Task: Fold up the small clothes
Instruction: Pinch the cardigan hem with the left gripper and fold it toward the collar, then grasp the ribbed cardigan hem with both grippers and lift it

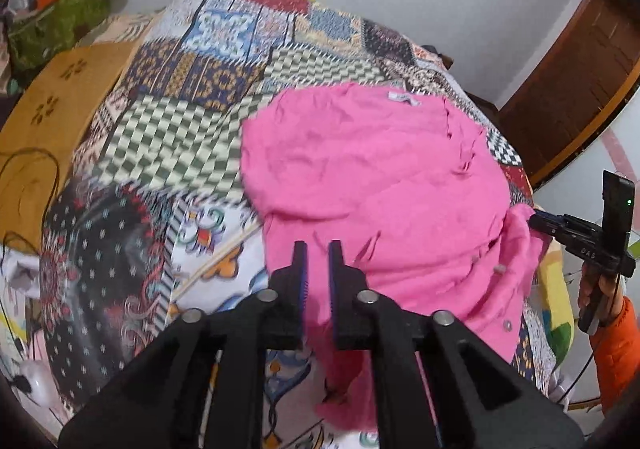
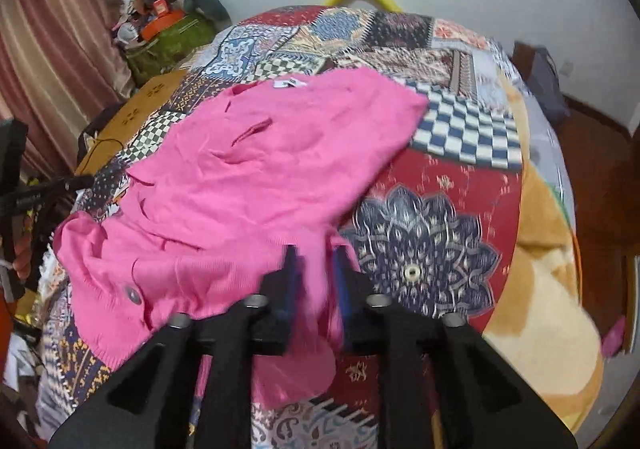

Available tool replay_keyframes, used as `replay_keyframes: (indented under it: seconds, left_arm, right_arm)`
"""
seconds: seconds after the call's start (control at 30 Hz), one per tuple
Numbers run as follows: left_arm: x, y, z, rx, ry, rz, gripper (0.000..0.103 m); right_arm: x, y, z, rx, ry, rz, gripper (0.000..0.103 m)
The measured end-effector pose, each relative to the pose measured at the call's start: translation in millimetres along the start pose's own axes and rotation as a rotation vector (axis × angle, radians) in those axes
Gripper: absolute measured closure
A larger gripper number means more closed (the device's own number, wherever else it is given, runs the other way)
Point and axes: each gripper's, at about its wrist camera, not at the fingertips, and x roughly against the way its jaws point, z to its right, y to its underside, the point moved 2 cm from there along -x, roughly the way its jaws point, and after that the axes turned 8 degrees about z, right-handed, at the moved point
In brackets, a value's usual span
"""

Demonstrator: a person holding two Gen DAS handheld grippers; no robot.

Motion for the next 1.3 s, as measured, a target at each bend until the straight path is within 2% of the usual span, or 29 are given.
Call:
replay_keyframes:
  seconds: [0.1,0.23,0.27,0.3,0.43,0.7,0.87,1.07,1.23,1.27,1.3]
  left_arm:
    - [16,11,-5,0.002,-0.026,0.012,0.075]
    - [43,24,-7,0.005,-0.028,0.040,0.075]
    - [50,28,-8,0.011,-0.022,0.046,0.075]
    - [56,32,-8,0.017,-0.017,0.050,0.073]
    - [70,52,-4,0.028,0.001,0.044,0.064]
    - [54,95,13,0.000,0.043,-0.064,0.063]
    - [38,106,26,-0.043,0.049,-0.096,0.063]
    - [20,98,23,-0.036,0.007,-0.085,0.054]
    - [16,94,25,-0.053,0.012,-0.050,0.054]
    - [15,94,25,-0.058,0.015,-0.045,0.054]
    - [15,94,26,-0.062,0.018,-0.038,0.054]
  right_arm:
    - [17,7,1,0.002,0.000,0.016,0.067]
    - [33,18,0,0.020,0.006,0.011,0.066]
    - [37,22,0,0.020,0.003,0.008,0.062]
    - [41,26,-2,0.022,0.002,0.005,0.057]
    - [48,41,-8,0.049,0.010,-0.003,0.055]
    - [38,63,-8,-0.007,-0.001,-0.039,0.054]
    - [28,68,-4,-0.024,0.003,-0.048,0.054]
    - [9,69,5,-0.053,0.008,-0.067,0.054]
    - [1,70,6,-0.062,-0.010,-0.064,0.054]
    - [1,70,4,-0.063,-0.017,-0.061,0.056]
    - [1,70,2,-0.055,-0.021,-0.055,0.062]
